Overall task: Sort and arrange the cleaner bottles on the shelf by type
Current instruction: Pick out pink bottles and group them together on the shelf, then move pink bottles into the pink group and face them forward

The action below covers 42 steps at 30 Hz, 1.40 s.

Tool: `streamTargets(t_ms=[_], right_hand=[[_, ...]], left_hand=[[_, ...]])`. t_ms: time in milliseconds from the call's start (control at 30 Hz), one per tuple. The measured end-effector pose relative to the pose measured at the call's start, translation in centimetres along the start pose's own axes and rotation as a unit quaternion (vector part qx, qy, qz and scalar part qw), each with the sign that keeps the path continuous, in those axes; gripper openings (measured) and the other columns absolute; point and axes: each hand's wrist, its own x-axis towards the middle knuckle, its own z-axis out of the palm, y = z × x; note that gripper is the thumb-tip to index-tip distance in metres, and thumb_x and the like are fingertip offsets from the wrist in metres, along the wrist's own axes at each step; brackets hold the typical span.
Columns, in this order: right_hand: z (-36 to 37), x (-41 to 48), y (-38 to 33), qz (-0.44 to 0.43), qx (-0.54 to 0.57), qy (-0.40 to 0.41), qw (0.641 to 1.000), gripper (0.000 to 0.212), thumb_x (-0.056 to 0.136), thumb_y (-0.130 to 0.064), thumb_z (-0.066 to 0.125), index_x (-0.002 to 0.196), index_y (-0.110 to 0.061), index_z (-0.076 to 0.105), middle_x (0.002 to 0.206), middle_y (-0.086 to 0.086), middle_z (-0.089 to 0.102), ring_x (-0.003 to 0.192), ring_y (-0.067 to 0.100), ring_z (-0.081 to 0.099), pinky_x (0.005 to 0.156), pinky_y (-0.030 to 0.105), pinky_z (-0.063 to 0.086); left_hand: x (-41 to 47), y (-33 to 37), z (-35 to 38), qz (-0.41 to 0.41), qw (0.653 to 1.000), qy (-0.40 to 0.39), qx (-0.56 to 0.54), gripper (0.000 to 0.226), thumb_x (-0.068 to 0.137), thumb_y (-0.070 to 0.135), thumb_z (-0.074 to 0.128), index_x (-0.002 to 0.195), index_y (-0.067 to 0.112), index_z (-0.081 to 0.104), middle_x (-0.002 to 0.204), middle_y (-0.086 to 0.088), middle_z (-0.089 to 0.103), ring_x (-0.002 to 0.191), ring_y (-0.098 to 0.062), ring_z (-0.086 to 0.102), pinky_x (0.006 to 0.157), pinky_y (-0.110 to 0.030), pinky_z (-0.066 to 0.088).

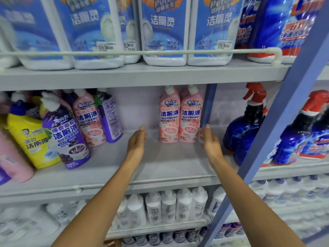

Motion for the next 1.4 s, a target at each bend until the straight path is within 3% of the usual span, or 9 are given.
streamTargets(t_ms=[100,333,567,933,1033,1133,1200,1300,1400], right_hand=[[0.6,-2.3,-0.2,0.007,-0.004,0.018,1.0,0.091,0.075,-0.099,0.027,0.129,-0.034,0.064,0.139,0.003,0.065,0.131,0.028,0.058,0.116,0.056,0.041],[6.6,-10.1,-2.2,-0.028,0.018,-0.033,0.999,0.071,0.105,-0.063,0.029,0.15,-0.014,0.05,0.146,0.009,0.059,0.13,0.027,0.058,0.115,0.052,0.043],[17.6,-16.8,-3.8,-0.045,0.042,-0.112,0.992,0.06,0.109,-0.05,0.03,0.144,-0.007,0.055,0.14,0.01,0.062,0.126,0.026,0.06,0.105,0.039,0.046],[33.9,-26.0,-8.9,-0.081,0.048,-0.248,0.964,0.046,0.107,-0.056,0.033,0.124,-0.025,0.062,0.119,-0.008,0.069,0.115,0.008,0.064,0.112,0.045,0.047],[37.9,-26.3,-11.1,-0.11,0.05,-0.26,0.958,0.072,0.091,-0.076,0.037,0.131,-0.023,0.066,0.131,-0.002,0.069,0.123,0.014,0.063,0.113,0.048,0.046],[40.7,-26.0,-14.0,-0.144,0.043,-0.253,0.956,0.058,0.102,-0.063,0.035,0.118,-0.02,0.07,0.129,0.005,0.069,0.122,0.021,0.062,0.112,0.052,0.046],[42.7,-25.1,-15.3,-0.165,0.039,-0.237,0.956,0.057,0.102,-0.062,0.034,0.105,-0.017,0.068,0.12,0.011,0.07,0.119,0.027,0.063,0.11,0.055,0.046],[45.1,-24.0,-16.5,-0.169,0.026,-0.204,0.964,0.051,0.094,-0.077,0.03,0.1,-0.044,0.069,0.122,-0.001,0.071,0.119,0.024,0.062,0.111,0.049,0.044],[46.4,-24.3,-17.3,-0.185,0.036,-0.201,0.961,0.044,0.108,-0.055,0.033,0.113,-0.03,0.068,0.117,-0.002,0.066,0.112,0.018,0.058,0.097,0.031,0.038]], left_hand=[[-2.0,0.0,-3.2,0.019,0.999,0.025,-0.027,0.027,0.105,0.054,0.043,0.103,0.035,0.063,0.121,-0.003,0.068,0.12,-0.024,0.064,0.111,-0.047,0.045],[-7.3,0.9,-13.4,0.046,0.997,0.048,-0.05,0.053,0.092,0.069,0.045,0.112,0.025,0.068,0.116,-0.004,0.072,0.113,-0.022,0.067,0.104,-0.043,0.049],[-11.8,0.3,-26.2,0.062,0.99,0.11,-0.064,0.037,0.108,0.042,0.038,0.12,0.018,0.064,0.116,-0.002,0.071,0.11,-0.016,0.066,0.084,-0.025,0.047],[-16.2,0.8,-43.1,0.077,0.968,0.237,-0.025,0.03,0.108,0.045,0.04,0.1,0.032,0.065,0.111,0.004,0.071,0.112,-0.018,0.065,0.097,-0.038,0.048],[-15.0,2.3,-46.6,0.09,0.963,0.256,-0.003,0.034,0.105,0.056,0.039,0.105,0.032,0.064,0.118,0.0,0.069,0.116,-0.019,0.063,0.106,-0.043,0.046],[-12.8,4.4,-49.4,0.105,0.958,0.267,0.023,0.039,0.101,0.066,0.039,0.101,0.036,0.063,0.118,0.001,0.069,0.115,-0.021,0.064,0.107,-0.045,0.047],[-11.1,5.8,-51.0,0.11,0.954,0.276,0.028,0.039,0.102,0.064,0.039,0.097,0.034,0.062,0.112,0.0,0.07,0.112,-0.023,0.065,0.104,-0.045,0.049],[-8.8,7.6,-52.6,0.11,0.95,0.291,0.01,0.036,0.106,0.055,0.04,0.1,0.027,0.061,0.105,0.003,0.069,0.102,-0.016,0.066,0.089,-0.033,0.053],[-6.5,8.5,-54.0,0.114,0.95,0.291,0.021,0.041,0.106,0.053,0.039,0.11,0.019,0.061,0.1,0.008,0.066,0.095,-0.01,0.063,0.077,-0.026,0.046]])
